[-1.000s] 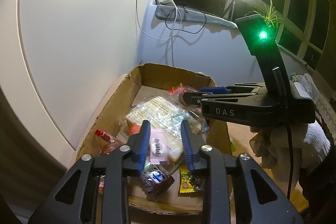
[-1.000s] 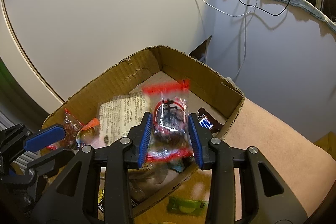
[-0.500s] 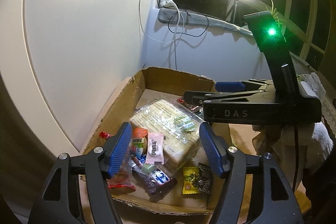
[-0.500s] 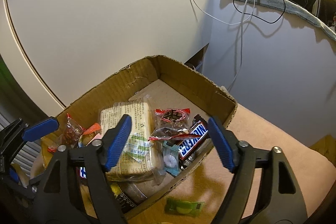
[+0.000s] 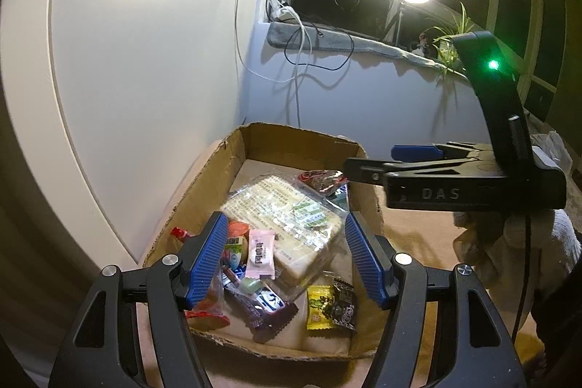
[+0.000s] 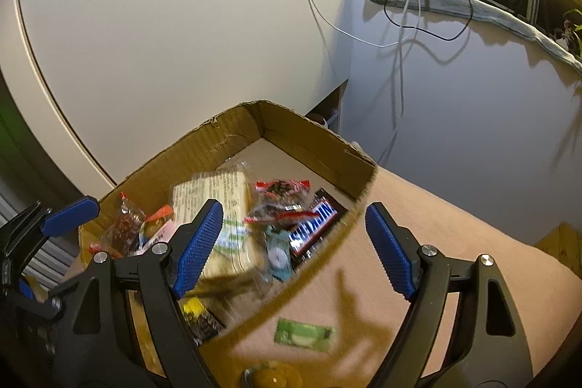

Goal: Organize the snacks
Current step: 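Withdraw both grippers from the box toward the green candy and egg snack, then grasp the green wrapped candy with the right gripper while the left grasps the egg snack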

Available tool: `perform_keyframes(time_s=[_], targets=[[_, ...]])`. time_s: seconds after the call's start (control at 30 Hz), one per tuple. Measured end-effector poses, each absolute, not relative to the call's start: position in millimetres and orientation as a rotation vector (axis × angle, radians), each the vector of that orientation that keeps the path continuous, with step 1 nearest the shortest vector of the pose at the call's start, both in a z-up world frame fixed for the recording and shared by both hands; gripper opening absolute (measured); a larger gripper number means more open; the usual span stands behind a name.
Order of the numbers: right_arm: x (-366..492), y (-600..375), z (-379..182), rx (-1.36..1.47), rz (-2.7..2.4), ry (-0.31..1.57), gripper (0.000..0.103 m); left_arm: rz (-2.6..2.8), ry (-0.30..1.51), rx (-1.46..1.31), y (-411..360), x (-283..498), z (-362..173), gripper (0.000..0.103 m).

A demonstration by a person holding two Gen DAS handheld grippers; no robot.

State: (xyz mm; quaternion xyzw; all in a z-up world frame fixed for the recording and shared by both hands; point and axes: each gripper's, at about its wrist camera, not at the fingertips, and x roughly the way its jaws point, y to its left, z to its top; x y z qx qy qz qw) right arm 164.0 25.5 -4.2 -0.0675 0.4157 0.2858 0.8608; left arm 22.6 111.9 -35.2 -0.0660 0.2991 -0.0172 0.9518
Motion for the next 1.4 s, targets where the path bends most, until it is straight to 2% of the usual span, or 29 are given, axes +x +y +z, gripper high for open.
perform_keyframes(time_s=[0.47,0.6,0.7,0.77,1.07,1.13,1.4], targets=[[139,-33,-20,-0.230,0.656,0.920,0.082,-0.157,0.611,-0.103,73,0,-36,0.066],[137,-39,-31,-0.311,0.765,0.953,0.062,-0.201,0.622,-0.109,54,-14,-37,0.056],[135,-35,-45,-0.384,0.841,0.982,0.053,-0.243,0.644,-0.102,32,-22,-41,0.050],[132,-31,-53,-0.422,0.886,0.986,0.051,-0.255,0.668,-0.086,19,-22,-47,0.047],[135,-23,-78,-0.482,1.038,0.986,0.051,-0.220,0.797,-0.029,-20,13,-83,0.042],[133,-20,-81,-0.497,1.076,0.981,0.051,-0.212,0.811,-0.016,-24,18,-88,0.038],[138,-11,-87,-0.509,1.131,0.964,0.051,-0.162,0.815,0.019,-24,25,-97,0.038]])
